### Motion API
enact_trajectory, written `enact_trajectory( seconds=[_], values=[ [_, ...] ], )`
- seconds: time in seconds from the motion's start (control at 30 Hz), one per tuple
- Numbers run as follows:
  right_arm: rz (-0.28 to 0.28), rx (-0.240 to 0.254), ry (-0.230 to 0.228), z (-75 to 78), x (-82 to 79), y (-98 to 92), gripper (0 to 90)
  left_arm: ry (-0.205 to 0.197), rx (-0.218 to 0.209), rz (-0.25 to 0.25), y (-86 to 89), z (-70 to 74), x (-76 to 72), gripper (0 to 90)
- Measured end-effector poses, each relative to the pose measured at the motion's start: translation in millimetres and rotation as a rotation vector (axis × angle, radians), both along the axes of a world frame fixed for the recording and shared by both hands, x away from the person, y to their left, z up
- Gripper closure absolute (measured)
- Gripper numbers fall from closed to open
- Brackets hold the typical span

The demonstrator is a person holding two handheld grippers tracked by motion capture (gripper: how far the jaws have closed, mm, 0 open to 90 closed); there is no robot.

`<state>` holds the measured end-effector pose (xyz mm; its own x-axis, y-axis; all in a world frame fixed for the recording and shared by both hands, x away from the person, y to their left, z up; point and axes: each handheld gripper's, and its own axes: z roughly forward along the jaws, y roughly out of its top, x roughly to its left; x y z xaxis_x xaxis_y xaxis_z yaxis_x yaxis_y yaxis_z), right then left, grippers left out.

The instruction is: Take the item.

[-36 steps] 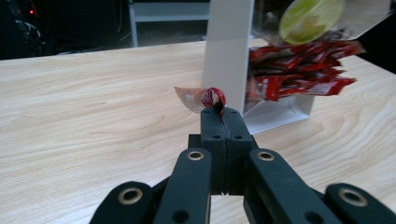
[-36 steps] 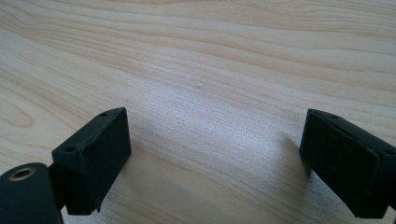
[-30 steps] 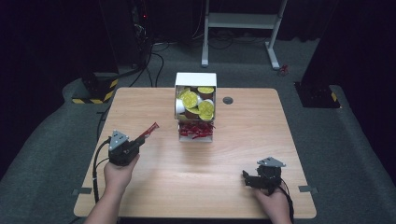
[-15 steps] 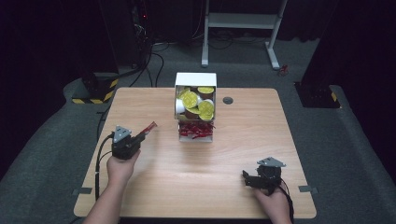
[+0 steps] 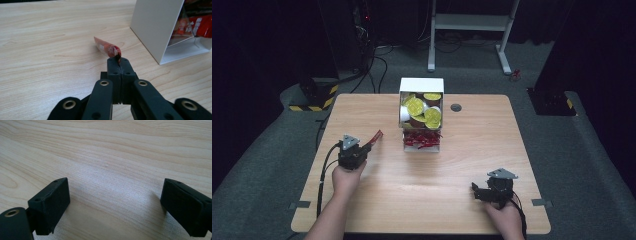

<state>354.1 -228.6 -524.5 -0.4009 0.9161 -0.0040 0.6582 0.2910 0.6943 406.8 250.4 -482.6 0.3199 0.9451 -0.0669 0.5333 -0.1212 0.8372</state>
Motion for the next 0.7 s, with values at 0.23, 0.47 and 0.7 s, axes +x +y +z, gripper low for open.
enact_trajectory(
  seconds=[0.23,0.47,0.7],
  values=[
    [0.0,0.0,0.0,0.0,0.0,0.0,8.7,0.045,0.051,-0.004,-6.5,-10.0,3.9,87.5],
    [0.0,0.0,0.0,0.0,0.0,0.0,8.7,0.081,0.043,0.004,-10.2,-21.1,7.6,87.2],
    [0.0,0.0,0.0,0.0,0.0,0.0,8.7,0.109,0.051,0.011,-13.0,-28.9,11.9,86.6]
  ],
)
